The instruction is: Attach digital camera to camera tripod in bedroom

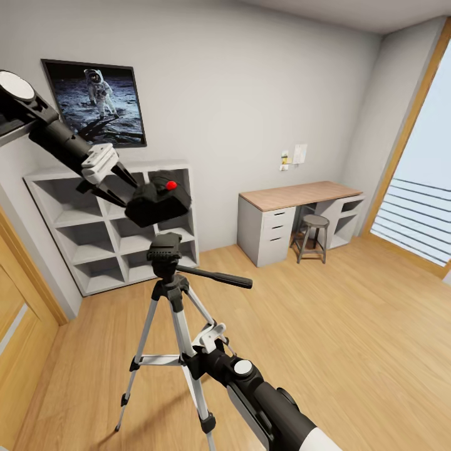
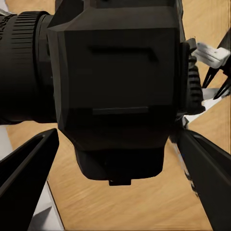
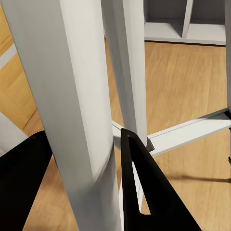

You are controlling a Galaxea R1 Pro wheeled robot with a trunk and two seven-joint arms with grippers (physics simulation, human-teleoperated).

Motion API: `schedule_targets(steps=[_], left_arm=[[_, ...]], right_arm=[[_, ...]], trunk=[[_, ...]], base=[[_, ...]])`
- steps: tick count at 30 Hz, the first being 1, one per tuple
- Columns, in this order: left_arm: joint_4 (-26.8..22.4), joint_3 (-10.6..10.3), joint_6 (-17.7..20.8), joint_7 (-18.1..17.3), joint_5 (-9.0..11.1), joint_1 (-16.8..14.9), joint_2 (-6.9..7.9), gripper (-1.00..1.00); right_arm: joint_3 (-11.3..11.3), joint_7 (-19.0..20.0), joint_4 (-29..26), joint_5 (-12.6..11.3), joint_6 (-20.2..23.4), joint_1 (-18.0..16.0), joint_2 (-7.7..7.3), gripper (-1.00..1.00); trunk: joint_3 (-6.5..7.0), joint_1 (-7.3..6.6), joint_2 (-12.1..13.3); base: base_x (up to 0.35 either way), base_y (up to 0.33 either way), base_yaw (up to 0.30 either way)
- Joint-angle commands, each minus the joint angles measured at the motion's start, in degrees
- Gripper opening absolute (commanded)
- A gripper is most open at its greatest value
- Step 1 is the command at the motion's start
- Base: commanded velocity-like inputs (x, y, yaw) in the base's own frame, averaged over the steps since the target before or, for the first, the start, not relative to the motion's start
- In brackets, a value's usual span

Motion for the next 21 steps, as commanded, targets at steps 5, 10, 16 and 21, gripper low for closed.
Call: schedule_targets(steps=[5, 10, 16, 21], left_arm=[[0.59, -8.81, 0.77, 0.07, 4.72, -3.63, -0.82, -1.0], [0.94, -14.54, 0.81, 0.07, 6.32, -5.93, -1.37, -1.0], [1.4, -16.87, 0.81, 0.01, 6.94, -7.19, -1.56, -1.0], [1.57, -17.8, 0.87, -0.01, 7.57, -7.58, -1.65, -1.0]], right_arm=[[0.05, 0.06, -0.07, -0.6, 0.28, -0.07, 0.01, -1.0], [0.07, 0.06, -0.07, -0.59, 0.28, -0.07, 0.01, -1.0], [0.12, 0.06, -0.07, -0.59, 0.3, -0.02, 0.01, -1.0], [0.14, 0.06, -0.07, -0.59, 0.3, -0.02, 0.01, -1.0]], trunk=[[-0.14, 0.04, -0.14], [-0.14, 0.04, -0.14], [-0.14, 0.04, -0.14], [-0.14, 0.04, -0.14]], base=[[0.0, 0.0, 0.0], [0.0, 0.0, 0.0], [0.0, 0.0, 0.0], [0.0, 0.0, 0.0]])
